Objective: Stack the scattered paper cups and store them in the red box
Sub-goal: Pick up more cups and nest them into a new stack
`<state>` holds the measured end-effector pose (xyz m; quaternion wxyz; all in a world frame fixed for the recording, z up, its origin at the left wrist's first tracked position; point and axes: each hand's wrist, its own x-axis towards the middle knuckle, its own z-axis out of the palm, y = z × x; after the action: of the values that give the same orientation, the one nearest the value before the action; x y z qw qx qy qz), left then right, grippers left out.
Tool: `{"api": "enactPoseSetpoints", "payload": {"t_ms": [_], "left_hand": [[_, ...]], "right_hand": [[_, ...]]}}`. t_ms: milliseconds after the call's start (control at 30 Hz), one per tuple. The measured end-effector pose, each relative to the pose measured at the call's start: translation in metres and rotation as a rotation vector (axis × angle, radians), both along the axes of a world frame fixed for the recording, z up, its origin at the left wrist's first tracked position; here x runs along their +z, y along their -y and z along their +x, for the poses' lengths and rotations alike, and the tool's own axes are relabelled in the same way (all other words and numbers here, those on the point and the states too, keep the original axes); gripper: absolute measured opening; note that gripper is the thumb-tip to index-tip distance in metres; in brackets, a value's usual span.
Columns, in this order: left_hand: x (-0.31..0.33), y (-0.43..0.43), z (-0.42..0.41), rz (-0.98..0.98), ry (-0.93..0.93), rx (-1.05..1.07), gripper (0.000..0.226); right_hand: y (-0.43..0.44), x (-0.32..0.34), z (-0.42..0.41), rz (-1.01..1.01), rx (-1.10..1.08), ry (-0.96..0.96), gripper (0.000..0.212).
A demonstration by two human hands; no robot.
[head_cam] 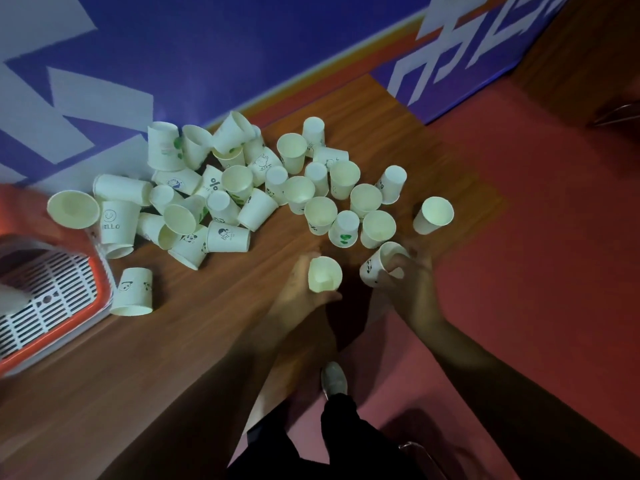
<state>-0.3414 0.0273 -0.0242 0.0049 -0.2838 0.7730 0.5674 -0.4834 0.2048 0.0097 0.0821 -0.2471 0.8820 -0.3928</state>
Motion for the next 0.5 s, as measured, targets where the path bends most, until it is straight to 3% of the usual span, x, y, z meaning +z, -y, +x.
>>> {"api": "enactPoseSetpoints", "payload": {"t_ms": [200,300,367,500], "left_hand": [[-0.003,0.004,-0.006,0.053,0.014,-0.004,0.105],[0.004,0.014,0.003,0.182,-0.07,0.245,0.071],[0.006,0.028,0.005,0.124,-0.06,0.394,0.05],[0.011,0.061,-0.001,0.006,-0.035,0.374,0.038]], "right_hand": [[0.013,0.047,-0.007,-0.08,0.072,0.11,0.014],[0.025,0.055,0.0,-0.167,0.207,0.105,0.02],[0.036,0.053,0.007,-0.137,0.28,0.136,0.04],[0.05,0.035,0.018,0.015,0.373,0.195,0.073]]}}
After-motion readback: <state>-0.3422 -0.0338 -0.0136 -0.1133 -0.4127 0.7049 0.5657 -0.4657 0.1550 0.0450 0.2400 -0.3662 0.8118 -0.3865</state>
